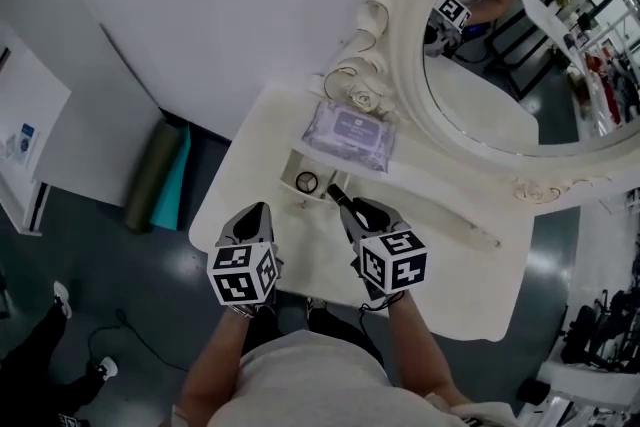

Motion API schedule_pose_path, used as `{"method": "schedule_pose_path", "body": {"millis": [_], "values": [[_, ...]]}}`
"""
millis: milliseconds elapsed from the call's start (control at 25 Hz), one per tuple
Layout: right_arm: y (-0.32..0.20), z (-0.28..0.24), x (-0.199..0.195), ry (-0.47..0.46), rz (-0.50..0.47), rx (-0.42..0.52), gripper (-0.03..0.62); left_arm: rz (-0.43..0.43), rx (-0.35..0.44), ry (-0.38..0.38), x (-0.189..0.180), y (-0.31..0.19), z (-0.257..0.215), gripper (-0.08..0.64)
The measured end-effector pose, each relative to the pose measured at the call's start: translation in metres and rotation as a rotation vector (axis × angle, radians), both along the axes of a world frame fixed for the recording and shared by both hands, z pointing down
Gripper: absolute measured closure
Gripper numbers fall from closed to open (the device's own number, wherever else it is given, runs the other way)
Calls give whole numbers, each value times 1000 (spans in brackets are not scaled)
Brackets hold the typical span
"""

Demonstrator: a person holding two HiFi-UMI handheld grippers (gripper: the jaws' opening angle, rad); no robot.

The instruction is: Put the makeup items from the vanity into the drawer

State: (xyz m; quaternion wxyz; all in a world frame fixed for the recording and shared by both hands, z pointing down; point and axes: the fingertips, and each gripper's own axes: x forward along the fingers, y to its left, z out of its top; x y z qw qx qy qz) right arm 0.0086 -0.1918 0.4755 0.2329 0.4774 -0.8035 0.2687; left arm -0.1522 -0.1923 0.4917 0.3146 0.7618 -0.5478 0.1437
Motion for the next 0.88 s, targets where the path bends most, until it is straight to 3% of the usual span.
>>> {"method": "schedule_pose_path", "body": {"millis": [520,760,880], "values": [[-50,42,-19,179,-30,-107,489,-64,-72,-4,-33,-22,26,554],[-56,44,-29,234,-60,-103,485,-92,-82,12,-44,-25,32,555],[-54,43,-33,201,-62,-114,384,-95,-83,18,-48,-25,32,554]]}}
